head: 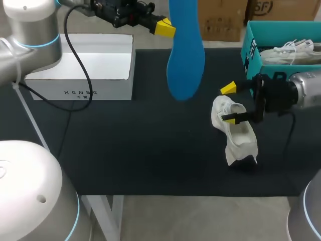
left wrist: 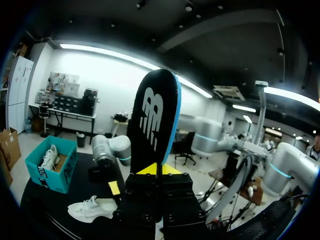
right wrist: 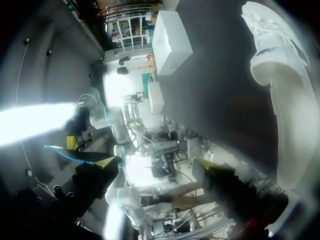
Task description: Take the shoe out of the shoebox, open the shoe tongue, remove and reinsert the insole, then place the shoe into the shoebox
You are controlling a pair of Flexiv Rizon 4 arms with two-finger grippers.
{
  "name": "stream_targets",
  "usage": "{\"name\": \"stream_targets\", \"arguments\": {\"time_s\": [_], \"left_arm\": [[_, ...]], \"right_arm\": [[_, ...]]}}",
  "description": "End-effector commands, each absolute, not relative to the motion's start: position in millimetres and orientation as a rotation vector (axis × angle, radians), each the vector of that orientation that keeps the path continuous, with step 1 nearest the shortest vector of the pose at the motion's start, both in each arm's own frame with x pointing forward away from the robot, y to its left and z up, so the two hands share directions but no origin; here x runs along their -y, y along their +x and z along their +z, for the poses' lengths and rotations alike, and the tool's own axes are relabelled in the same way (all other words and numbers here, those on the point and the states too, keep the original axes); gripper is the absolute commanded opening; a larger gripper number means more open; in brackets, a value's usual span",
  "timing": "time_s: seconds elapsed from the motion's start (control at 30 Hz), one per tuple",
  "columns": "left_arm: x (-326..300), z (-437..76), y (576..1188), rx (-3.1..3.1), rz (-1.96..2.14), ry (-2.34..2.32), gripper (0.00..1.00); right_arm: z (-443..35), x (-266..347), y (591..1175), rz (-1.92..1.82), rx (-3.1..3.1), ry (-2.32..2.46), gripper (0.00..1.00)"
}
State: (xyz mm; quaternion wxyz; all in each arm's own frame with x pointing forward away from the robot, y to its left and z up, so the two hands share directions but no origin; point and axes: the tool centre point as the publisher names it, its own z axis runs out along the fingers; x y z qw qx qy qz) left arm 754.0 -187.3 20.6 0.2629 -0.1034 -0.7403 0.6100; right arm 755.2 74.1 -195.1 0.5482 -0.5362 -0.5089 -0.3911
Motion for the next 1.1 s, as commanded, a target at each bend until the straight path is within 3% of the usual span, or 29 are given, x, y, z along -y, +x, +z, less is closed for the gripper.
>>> {"name": "stream_targets", "arguments": {"time_s": [0.03, 0.53, 0.8, 1.1], "left_arm": [[187, 20, 754, 2.005, 1.648, -0.28, 0.0], [187, 20, 754, 2.005, 1.648, -0.28, 0.0], [241, 47, 716, 2.543, 1.65, -0.496, 0.0], [256, 32, 682, 2.664, 1.659, -0.645, 0.0]], "right_arm": [[-196, -75, 755, -0.925, 1.206, -1.272, 1.0], [-196, -75, 755, -0.925, 1.206, -1.272, 1.0], [-196, -75, 755, -0.925, 1.206, -1.272, 1.0], [-196, -75, 755, -0.925, 1.206, -1.272, 1.0]]}}
